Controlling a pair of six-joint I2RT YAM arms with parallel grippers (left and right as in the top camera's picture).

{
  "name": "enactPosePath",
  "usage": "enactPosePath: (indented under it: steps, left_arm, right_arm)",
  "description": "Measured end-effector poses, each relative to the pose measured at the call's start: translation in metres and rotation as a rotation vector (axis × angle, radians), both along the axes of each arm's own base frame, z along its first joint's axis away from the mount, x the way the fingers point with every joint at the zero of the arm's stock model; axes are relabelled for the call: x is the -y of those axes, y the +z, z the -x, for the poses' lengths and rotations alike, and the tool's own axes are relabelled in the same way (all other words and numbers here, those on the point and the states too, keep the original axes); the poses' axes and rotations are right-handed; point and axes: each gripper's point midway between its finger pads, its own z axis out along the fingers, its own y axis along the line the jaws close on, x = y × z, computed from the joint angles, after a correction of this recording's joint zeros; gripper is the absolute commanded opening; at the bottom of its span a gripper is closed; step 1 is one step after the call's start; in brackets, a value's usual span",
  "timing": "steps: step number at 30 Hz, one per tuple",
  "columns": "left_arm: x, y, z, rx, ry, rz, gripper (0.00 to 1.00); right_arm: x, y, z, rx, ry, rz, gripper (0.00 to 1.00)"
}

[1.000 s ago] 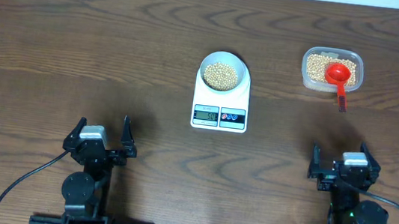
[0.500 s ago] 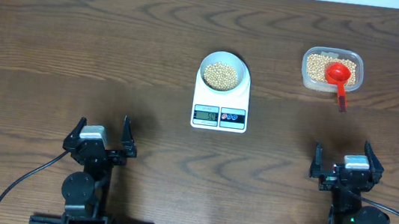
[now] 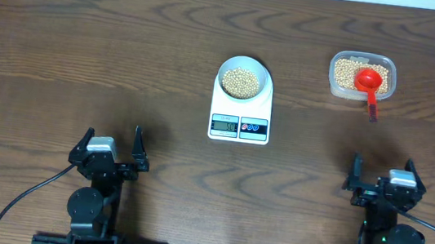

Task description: Scoop item into bowl and weigh 50g on scale

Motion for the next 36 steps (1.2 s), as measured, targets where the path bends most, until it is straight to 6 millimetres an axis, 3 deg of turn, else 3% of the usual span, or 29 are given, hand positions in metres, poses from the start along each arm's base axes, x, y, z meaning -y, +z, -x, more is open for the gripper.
enactPosePath:
  steps: [36]
  left_arm:
    - [-0.0001, 0.0, 0.0, 0.0, 0.0, 0.0, 1.0]
  right_arm:
    - [0.0043, 0.0009, 0.0007, 0.009, -0.041, -0.039, 0.99]
